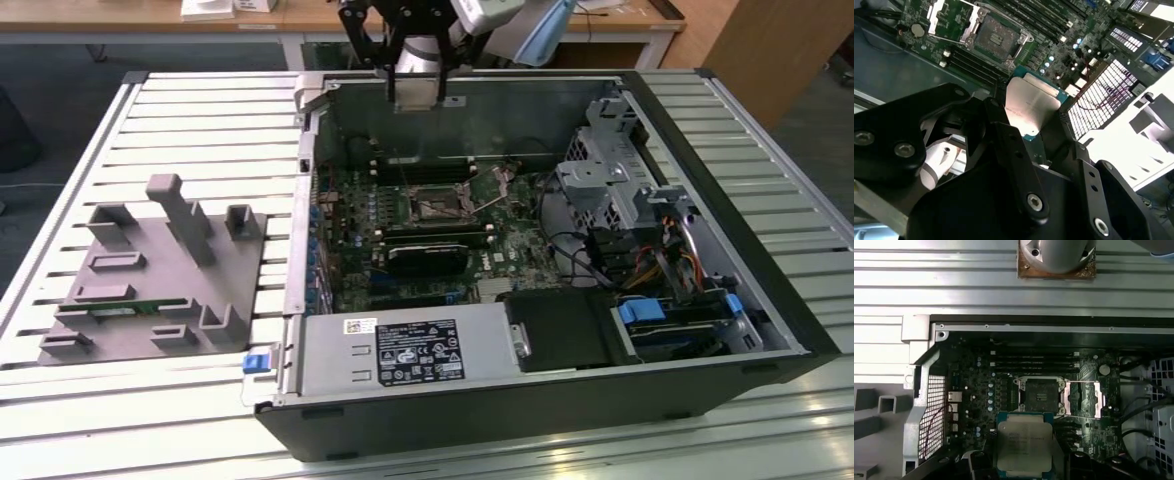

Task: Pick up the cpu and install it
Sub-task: 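Pick up the cpu and move it towards the insertion slot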

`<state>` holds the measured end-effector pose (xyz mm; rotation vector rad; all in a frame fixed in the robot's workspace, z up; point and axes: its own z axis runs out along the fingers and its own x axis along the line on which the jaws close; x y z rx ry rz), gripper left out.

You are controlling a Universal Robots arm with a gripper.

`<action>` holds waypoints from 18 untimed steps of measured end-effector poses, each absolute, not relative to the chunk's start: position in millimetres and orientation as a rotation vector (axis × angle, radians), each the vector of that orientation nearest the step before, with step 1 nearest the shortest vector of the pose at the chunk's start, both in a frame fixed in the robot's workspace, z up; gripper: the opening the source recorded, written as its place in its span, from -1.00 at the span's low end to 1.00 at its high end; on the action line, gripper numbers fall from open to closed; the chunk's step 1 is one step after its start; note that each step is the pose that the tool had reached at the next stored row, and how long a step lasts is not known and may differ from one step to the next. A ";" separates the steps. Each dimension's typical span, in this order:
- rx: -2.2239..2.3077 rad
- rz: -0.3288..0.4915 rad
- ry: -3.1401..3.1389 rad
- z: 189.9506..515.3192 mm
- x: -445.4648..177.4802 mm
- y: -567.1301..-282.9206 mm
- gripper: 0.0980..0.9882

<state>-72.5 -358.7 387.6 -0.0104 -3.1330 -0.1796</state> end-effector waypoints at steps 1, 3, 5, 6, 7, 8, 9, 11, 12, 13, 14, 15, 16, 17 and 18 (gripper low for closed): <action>-0.011 -0.180 -3.133 387.0 -71.3 -358.0 -0.03; -0.011 -0.180 -3.134 386.0 -69.4 -356.6 -0.03; -0.011 -0.179 -3.134 385.2 -66.6 -354.3 -0.03; -0.011 -0.179 -3.134 384.9 -64.3 -352.8 -0.03; -0.011 -0.180 -3.134 384.7 -62.2 -351.2 -0.03; -0.011 -0.180 -3.134 384.4 -60.1 -349.5 -0.03; -0.011 -0.180 -3.134 384.2 -57.6 -347.9 -0.03; -0.011 -0.180 -3.134 383.5 -52.6 -343.9 -0.03; -0.011 -0.179 -3.134 383.2 -50.0 -341.7 -0.03; -0.011 -0.179 -3.134 382.8 -47.8 -339.8 -0.03; -0.011 -0.180 -3.134 382.3 -45.9 -338.1 -0.03; -0.011 -0.180 -3.134 381.9 -44.7 -336.6 -0.03; -0.011 -0.180 -3.134 381.5 -44.0 -335.1 -0.03; -0.011 -0.180 -3.134 381.0 -43.4 -333.7 -0.03; -0.011 -0.180 -3.134 380.6 -43.0 -332.2 -0.03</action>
